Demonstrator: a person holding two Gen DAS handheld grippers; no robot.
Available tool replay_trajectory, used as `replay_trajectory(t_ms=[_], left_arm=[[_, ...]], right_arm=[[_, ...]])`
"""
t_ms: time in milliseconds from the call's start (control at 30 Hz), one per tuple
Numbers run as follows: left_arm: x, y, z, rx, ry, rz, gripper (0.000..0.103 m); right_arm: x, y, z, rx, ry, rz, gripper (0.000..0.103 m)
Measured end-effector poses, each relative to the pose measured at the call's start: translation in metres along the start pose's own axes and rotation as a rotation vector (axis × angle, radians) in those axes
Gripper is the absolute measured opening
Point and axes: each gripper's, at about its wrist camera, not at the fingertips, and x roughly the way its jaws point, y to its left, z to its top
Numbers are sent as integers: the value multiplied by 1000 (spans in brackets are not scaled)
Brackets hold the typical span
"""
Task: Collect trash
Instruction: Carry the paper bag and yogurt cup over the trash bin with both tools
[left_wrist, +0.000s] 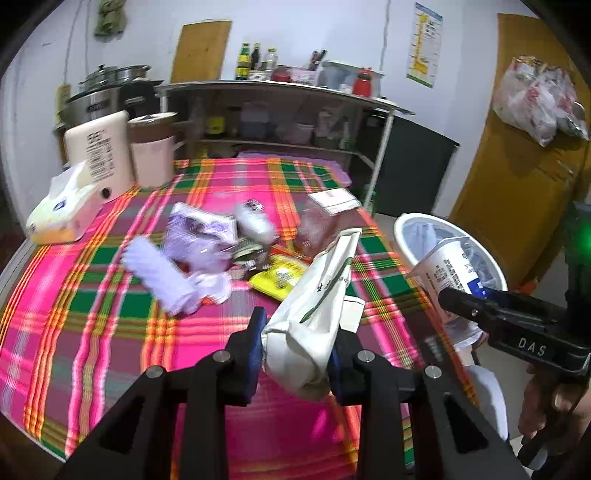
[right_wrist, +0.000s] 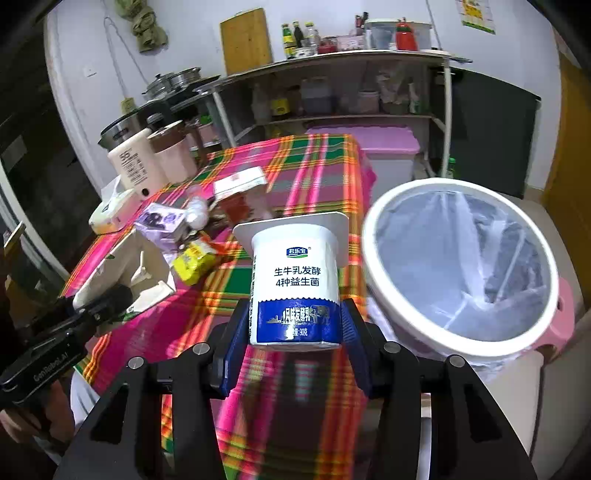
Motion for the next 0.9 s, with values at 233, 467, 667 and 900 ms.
replay_trajectory(t_ms=[233, 467, 667, 900], left_arm=[[19, -32, 15, 41, 15, -57, 31], [41, -64, 31, 78, 26, -117, 31], [63, -95, 47, 122, 36, -168, 31], [92, -125, 56, 163, 68, -215, 31]], right_arm=[[-13, -29, 3, 32, -28, -51, 49], [-18, -62, 6, 69, -41, -97, 49], [-18, -93, 8, 107, -35, -140, 49], [-13, -120, 9, 143, -16, -177, 49]])
